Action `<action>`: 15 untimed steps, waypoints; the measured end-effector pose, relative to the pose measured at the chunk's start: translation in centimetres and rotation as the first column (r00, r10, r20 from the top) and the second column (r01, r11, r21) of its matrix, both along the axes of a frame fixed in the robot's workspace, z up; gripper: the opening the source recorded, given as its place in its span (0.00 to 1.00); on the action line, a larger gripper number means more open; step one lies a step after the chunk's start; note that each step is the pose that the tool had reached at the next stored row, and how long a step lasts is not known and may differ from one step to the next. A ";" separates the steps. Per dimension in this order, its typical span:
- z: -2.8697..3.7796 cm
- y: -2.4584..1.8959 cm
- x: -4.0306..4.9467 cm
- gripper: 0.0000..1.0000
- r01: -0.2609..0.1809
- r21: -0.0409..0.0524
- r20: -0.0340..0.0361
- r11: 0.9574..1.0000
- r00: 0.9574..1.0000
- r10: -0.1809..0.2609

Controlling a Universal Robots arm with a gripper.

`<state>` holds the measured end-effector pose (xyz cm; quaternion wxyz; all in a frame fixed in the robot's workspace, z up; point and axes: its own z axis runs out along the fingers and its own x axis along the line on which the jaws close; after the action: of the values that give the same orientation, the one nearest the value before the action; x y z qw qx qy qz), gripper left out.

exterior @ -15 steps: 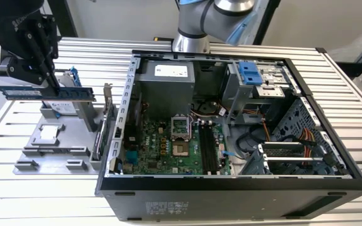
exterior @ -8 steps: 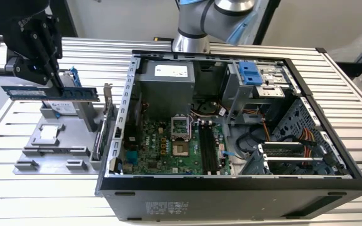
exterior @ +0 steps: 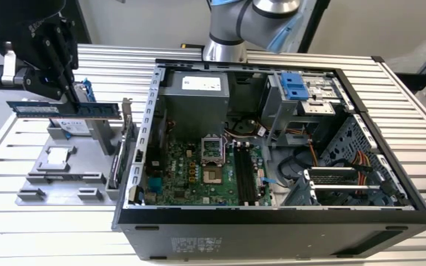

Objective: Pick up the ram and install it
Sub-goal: 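Pick up the ram and move it above insertion slot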

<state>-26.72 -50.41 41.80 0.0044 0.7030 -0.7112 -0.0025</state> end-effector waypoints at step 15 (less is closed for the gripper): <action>0.00 0.00 1.09 0.00 0.000 0.000 0.000 1.000 1.000 0.000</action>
<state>-25.63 -50.41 41.80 0.0044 0.7030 -0.7112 -0.0025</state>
